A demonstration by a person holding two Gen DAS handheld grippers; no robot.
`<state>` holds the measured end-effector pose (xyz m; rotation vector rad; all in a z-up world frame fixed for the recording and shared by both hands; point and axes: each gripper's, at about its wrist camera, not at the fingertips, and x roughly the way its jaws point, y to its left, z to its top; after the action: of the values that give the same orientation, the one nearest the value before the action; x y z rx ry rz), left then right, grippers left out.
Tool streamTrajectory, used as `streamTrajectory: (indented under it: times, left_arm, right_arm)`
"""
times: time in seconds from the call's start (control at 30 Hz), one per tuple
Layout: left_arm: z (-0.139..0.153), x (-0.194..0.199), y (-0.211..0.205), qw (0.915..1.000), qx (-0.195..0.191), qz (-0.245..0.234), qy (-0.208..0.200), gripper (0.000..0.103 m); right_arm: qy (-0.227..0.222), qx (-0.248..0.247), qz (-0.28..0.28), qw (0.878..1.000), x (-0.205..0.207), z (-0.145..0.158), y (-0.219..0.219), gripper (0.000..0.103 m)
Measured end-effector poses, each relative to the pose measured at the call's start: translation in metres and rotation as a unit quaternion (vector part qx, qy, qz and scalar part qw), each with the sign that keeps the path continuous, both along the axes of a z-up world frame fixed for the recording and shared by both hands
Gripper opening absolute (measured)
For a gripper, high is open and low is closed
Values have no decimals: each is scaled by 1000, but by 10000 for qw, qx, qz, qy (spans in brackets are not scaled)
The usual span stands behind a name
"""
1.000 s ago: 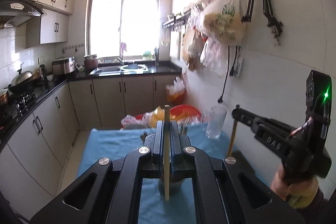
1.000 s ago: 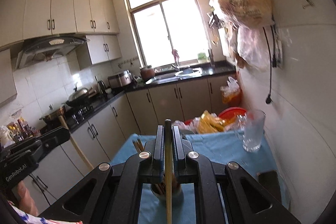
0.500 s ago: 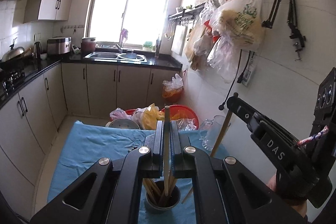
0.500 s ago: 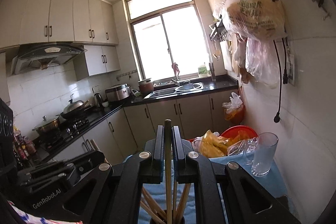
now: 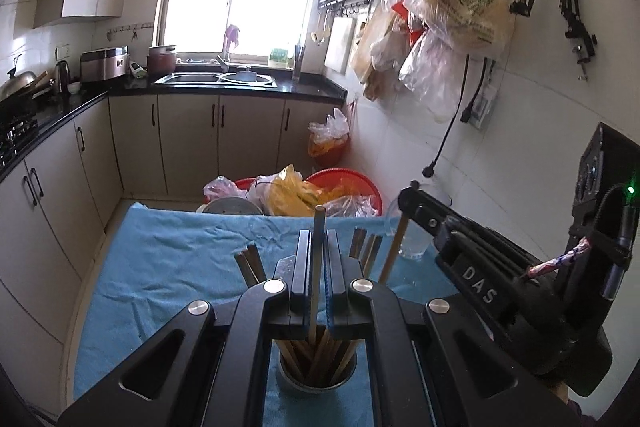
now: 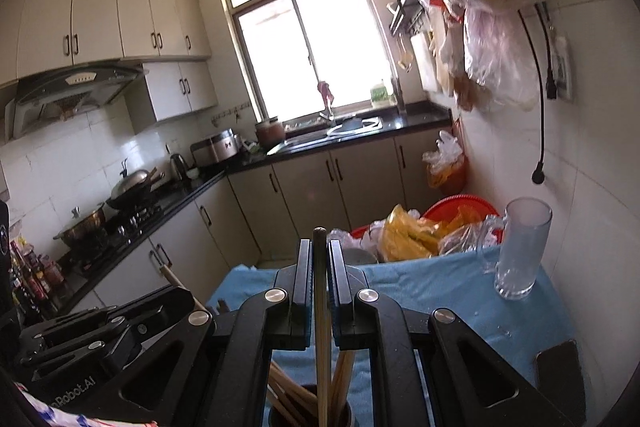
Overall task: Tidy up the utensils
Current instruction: 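Lower both chopsticks into the holder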
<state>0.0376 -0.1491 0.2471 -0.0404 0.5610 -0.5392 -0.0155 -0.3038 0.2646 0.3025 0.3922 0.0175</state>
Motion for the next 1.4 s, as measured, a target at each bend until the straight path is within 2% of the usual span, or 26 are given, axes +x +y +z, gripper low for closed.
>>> streamTrajectory:
  times: [0.23,0.5,0.93,1.4]
  left_arm:
    - [-10,-12,-8,9997,219,-111,-52,5]
    - [-24,-13,-9,9990,443,-6,15,5]
    - [-44,-4,-4,9978,611,147,198,5]
    - [-50,-4,0,9971,702,223,211,5]
  right_arm:
    - [207,10,131,9997,-1,-17,-1,7]
    - [447,100,228,9987,-1,-35,0,7]
    - [571,12,264,9980,0,-40,6,7]
    - [602,-119,289,9977,3,-45,13,7]
